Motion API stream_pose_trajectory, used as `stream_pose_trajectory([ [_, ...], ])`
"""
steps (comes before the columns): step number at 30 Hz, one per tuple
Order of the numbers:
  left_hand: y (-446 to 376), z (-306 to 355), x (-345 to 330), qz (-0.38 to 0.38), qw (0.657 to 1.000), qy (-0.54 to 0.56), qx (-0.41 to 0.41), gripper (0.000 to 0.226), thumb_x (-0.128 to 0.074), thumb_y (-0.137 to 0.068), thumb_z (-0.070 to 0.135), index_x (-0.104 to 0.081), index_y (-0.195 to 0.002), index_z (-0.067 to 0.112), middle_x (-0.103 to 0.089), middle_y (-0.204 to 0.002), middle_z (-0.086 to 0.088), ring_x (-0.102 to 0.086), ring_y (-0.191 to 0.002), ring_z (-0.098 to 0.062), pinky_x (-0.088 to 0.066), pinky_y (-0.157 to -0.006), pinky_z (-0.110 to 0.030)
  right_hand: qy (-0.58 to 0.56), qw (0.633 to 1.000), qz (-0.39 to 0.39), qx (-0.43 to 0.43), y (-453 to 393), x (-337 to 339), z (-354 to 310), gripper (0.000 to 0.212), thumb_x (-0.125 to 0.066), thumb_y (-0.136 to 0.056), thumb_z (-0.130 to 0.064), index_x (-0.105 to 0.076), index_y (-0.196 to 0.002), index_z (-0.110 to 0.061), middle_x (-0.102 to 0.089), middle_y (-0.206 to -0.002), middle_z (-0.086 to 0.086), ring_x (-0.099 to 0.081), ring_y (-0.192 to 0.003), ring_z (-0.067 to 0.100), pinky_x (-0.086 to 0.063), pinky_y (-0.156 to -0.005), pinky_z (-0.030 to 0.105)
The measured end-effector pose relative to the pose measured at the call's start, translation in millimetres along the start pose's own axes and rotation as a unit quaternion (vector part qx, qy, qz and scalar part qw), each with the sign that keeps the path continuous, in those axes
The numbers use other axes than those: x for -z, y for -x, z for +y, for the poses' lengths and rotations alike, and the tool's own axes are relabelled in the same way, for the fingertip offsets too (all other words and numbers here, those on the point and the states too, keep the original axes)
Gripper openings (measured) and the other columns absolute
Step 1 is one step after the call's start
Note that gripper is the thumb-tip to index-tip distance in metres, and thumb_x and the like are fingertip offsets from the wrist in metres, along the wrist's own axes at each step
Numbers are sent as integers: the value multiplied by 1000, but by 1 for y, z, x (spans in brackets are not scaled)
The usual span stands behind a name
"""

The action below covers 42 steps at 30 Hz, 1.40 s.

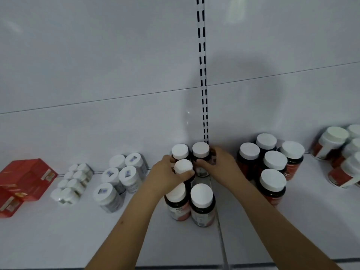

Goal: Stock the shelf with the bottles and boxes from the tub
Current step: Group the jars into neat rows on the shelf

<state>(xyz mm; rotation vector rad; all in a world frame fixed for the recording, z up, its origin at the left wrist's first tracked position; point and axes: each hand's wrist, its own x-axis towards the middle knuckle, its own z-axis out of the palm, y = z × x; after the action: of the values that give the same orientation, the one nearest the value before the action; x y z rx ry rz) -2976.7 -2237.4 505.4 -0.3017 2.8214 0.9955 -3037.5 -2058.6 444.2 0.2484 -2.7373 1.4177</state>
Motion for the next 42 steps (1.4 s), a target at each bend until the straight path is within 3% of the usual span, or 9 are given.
stream_pose_trajectory([
  [4,15,-11,15,36,998,43,7,66,-70,-77,61,-46,-129,27,-61,-115,11,-60,-100,-5,-45,-77,-25,-25,999,24,4,28,19,0,45,-61,-93,-44,-57,-129,-16,-59,-119,-4,-57,-105,10,-41,-84,19],
  [9,43,-31,21,80,983,151,-68,45,-73,-76,51,-57,-115,35,-64,-110,18,-62,-97,8,-50,-79,-14,-104,994,17,29,70,34,-5,33,-60,-92,-44,-62,-119,-24,-65,-106,-18,-61,-93,-8,-43,-75,3],
  [13,57,-58,1,47,973,201,-108,54,-78,-72,52,-55,-119,40,-62,-117,20,-60,-111,-1,-52,-91,-23,-112,989,-75,54,95,25,4,63,-58,-79,-70,-52,-131,-35,-56,-123,-27,-56,-110,-8,-47,-88,15],
  [17,60,-78,-32,-7,969,223,-105,72,-85,-68,45,-49,-130,35,-60,-126,22,-57,-120,-3,-49,-100,-27,-85,985,-145,40,108,1,15,73,-78,-72,-52,-38,-133,-47,-47,-130,-28,-48,-115,-13,-42,-92,8],
  [23,64,-93,-66,55,962,250,-95,67,-89,-67,28,-56,-126,28,-65,-122,15,-61,-115,-6,-49,-97,-23,-53,994,-87,46,121,-20,27,61,-80,-72,-45,-50,-125,-37,-58,-119,-23,-55,-106,-8,-44,-85,8],
  [29,66,-102,-76,83,964,227,-111,71,-85,-72,27,-51,-133,26,-62,-126,18,-59,-116,-2,-47,-95,-15,-75,997,-18,4,105,-1,24,54,-84,-70,-38,-51,-113,-39,-60,-103,-28,-54,-94,-20,-43,-70,1],
  [33,66,-104,-78,84,964,224,-116,77,-82,-69,47,-49,-135,25,-60,-130,17,-57,-119,-3,-46,-96,-14,-78,997,20,-3,79,-2,19,54,-84,-73,-34,-50,-115,-35,-57,-104,-26,-53,-88,-21,-39,-69,-4],
  [38,64,-105,-79,90,963,223,-122,78,-79,-68,51,-49,-136,25,-59,-131,17,-57,-120,-4,-46,-97,-15,-44,999,7,3,58,-25,35,55,-82,-73,-33,-57,-121,-25,-65,-114,-10,-62,-104,8,-46,-85,19],
  [42,64,-107,-80,95,964,211,-132,78,-80,-71,51,-49,-137,23,-59,-132,16,-56,-120,-3,-46,-98,-16,-15,999,30,-4,73,-33,38,75,-79,-77,-34,-45,-141,-17,-54,-133,3,-50,-123,20,-44,-104,36],
])
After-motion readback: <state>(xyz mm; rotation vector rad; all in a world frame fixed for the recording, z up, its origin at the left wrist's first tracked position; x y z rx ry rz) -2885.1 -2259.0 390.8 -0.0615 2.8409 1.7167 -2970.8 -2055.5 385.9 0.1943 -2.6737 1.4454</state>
